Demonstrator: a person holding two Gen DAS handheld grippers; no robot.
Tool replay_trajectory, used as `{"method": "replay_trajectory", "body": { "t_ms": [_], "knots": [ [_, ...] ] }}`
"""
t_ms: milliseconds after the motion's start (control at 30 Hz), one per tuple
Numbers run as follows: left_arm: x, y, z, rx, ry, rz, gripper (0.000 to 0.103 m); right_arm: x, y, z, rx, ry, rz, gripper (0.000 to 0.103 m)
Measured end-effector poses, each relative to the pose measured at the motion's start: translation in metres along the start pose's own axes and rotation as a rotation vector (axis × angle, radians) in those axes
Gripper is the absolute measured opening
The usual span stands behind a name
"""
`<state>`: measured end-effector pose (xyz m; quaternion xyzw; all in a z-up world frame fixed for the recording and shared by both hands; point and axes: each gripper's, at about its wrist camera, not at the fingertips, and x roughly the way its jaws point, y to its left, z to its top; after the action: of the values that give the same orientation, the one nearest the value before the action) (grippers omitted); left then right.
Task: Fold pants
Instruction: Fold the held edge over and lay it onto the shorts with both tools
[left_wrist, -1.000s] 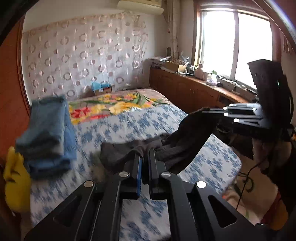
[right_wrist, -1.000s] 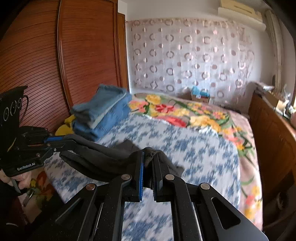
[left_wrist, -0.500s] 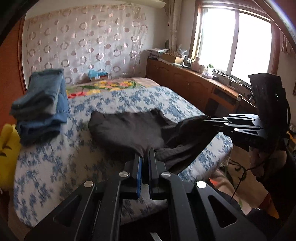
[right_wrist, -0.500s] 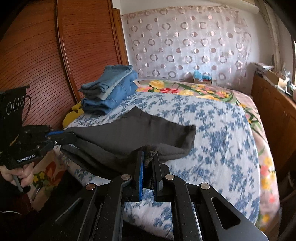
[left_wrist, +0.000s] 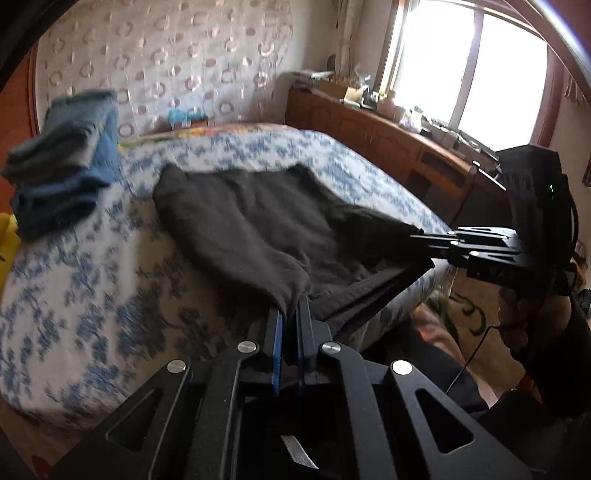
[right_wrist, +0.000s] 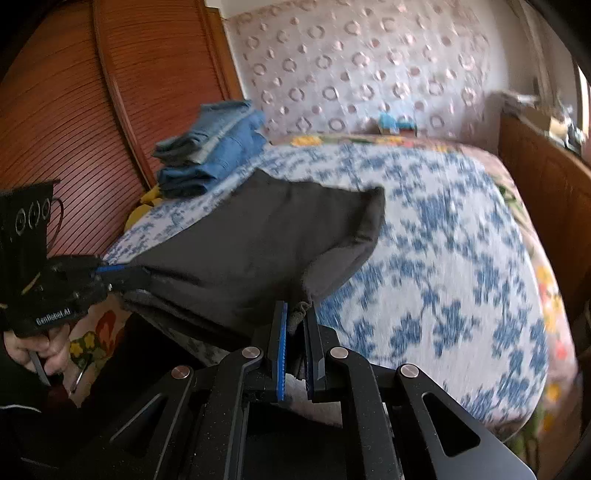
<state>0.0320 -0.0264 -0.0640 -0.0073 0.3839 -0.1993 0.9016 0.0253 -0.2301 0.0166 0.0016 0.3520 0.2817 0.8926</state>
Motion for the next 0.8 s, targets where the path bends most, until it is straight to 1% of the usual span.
{"method": "replay_trajectory", "body": {
  "t_ms": [133, 300, 500, 633, 800],
  "knots": [
    [0.009, -0.004, -0.007, 0.001, 0.028, -0.003, 0.006, 0.004, -0.004, -0.006, 0.025, 0.026, -0.001, 0.007],
    [0.008, -0.002, -0.01, -0.003, 0.036, -0.005, 0.006, 0.004, -0.002, -0.008, 0.034, 0.032, 0.003, 0.007],
    [-0.014, -0.003, -0.004, -0.006, -0.012, -0.012, 0.006, -0.005, 0.005, -0.011, 0.02, 0.009, 0.011, 0.007],
    [-0.03, -0.006, -0.001, -0.001, -0.044, -0.022, 0.006, -0.022, 0.009, -0.009, 0.003, -0.024, 0.02, 0.007],
    [-0.042, -0.01, 0.001, 0.004, -0.066, -0.03, 0.006, -0.039, 0.011, -0.013, -0.005, -0.049, 0.031, 0.007]
  ]
}}
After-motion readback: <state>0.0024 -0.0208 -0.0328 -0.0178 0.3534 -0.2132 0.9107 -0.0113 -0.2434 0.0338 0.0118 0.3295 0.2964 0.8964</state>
